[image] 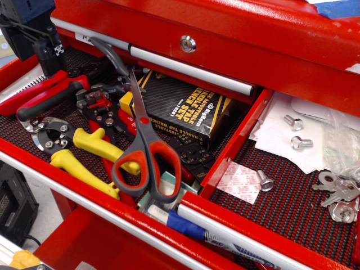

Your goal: Pick up scissors and put into drawer

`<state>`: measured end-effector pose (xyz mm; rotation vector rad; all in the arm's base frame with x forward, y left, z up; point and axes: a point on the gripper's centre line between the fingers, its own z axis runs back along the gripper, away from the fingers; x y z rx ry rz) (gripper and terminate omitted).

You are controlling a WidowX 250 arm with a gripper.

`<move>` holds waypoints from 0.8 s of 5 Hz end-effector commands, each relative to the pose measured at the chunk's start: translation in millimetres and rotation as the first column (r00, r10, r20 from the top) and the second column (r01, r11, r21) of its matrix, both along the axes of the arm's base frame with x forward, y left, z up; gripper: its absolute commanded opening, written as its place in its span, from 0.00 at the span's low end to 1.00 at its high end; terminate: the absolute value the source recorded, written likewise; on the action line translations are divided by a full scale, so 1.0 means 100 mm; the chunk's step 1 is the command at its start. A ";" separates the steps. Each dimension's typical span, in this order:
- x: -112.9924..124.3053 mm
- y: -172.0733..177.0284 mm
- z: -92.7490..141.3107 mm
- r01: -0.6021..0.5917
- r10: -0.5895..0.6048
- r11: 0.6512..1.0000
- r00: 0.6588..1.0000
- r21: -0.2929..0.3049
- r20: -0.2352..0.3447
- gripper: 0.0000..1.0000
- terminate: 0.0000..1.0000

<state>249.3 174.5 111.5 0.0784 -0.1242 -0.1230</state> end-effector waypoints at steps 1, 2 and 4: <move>0.00 0.00 0.00 0.000 0.000 1.000 1.000 0.000 0.000 1.00 0.00; 0.07 -0.50 0.17 -0.246 0.247 0.968 0.969 0.041 -0.019 1.00 0.00; 0.27 -1.11 0.05 -0.618 0.617 0.776 0.785 0.126 0.051 1.00 0.00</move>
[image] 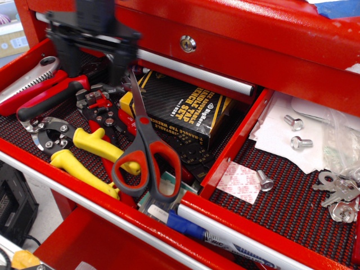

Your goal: Pick up scissors and put into drawer

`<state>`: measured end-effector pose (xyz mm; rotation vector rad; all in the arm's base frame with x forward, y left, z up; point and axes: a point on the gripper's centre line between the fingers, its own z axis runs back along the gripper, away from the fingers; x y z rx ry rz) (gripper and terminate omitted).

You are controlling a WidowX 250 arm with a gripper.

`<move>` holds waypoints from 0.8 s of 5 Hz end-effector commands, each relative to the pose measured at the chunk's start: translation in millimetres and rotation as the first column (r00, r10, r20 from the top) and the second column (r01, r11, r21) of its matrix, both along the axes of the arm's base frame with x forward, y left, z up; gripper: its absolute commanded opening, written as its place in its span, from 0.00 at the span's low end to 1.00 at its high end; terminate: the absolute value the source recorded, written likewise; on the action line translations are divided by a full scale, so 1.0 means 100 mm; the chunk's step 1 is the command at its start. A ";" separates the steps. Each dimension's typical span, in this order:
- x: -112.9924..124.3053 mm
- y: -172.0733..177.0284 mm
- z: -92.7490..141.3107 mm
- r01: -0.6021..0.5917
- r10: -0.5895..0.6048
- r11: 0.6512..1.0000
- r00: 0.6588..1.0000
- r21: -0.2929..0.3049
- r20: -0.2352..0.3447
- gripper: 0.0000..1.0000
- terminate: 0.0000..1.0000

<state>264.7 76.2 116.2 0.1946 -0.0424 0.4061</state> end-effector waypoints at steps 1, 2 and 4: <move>0.12 -0.22 -0.16 -0.166 0.162 0.985 0.985 0.053 0.058 1.00 0.00; 0.08 -0.29 -0.24 -0.159 0.156 0.987 0.986 0.038 0.052 1.00 0.00; 0.10 -0.39 -0.36 -0.151 0.153 0.988 0.986 -0.039 0.065 1.00 0.00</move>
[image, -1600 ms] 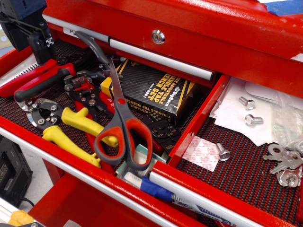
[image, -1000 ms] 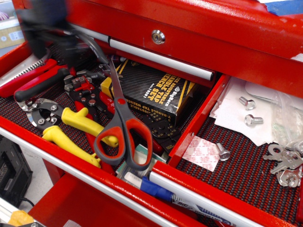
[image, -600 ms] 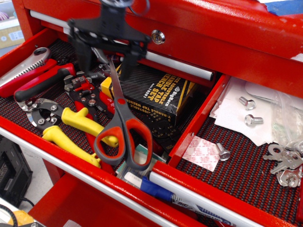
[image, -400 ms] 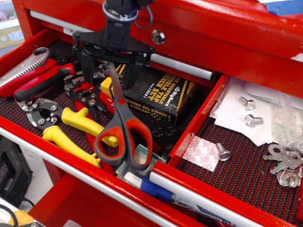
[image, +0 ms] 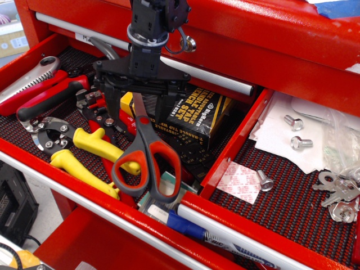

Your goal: Pick up scissors and put into drawer

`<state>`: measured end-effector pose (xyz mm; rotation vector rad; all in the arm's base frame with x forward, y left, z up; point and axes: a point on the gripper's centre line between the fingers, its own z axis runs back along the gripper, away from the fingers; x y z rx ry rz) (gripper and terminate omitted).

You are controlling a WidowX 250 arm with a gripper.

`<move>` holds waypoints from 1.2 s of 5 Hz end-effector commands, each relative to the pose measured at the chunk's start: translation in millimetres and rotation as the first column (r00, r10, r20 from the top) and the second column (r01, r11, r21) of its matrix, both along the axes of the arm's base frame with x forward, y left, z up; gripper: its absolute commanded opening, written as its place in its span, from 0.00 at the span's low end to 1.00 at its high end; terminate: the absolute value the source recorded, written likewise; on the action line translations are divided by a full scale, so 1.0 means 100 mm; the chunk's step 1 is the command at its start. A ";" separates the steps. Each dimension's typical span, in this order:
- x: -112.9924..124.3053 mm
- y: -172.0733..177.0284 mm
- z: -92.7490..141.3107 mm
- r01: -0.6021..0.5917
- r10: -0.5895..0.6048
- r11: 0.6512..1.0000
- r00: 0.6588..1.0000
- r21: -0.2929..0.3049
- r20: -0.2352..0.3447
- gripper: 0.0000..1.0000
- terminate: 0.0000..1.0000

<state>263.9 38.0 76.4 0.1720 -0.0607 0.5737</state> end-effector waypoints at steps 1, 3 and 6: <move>0.08 -0.03 -0.07 0.008 -0.006 0.999 0.999 -0.037 0.040 1.00 0.00; 0.03 -0.02 -0.22 -0.017 0.017 0.998 1.000 -0.068 -0.006 0.00 0.00; -0.14 0.19 0.41 -0.121 0.087 0.977 0.977 -0.174 -0.193 0.00 0.00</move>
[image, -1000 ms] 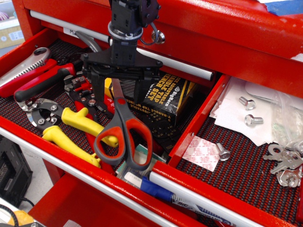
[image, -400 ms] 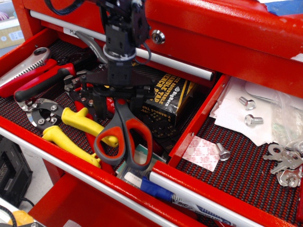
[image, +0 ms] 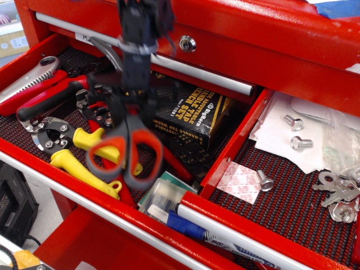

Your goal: Pick up scissors and put into drawer

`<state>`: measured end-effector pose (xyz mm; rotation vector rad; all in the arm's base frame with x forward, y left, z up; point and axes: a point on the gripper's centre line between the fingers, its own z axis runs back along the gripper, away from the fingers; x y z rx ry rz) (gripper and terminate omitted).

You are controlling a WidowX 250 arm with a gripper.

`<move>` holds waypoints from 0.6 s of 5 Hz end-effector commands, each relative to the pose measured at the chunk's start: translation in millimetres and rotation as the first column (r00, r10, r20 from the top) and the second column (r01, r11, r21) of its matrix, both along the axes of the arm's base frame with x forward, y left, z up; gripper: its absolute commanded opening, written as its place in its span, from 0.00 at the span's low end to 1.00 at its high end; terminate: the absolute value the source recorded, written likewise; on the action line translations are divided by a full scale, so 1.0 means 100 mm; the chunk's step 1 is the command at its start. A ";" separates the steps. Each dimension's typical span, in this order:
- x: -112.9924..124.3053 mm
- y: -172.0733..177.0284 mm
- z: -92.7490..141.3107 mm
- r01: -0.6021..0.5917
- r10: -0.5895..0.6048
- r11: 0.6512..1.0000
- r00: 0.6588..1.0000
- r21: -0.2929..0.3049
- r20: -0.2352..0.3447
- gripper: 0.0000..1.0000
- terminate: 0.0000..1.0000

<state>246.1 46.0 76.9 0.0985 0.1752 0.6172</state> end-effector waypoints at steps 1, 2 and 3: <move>-0.02 -0.07 0.71 -0.172 0.170 0.982 0.985 -0.076 -0.038 0.00 0.00; 0.05 -0.48 0.78 -0.373 0.371 0.921 0.928 -0.112 -0.042 0.00 0.00; 0.21 -0.89 0.81 -0.524 0.527 0.841 0.850 -0.136 -0.018 0.00 0.00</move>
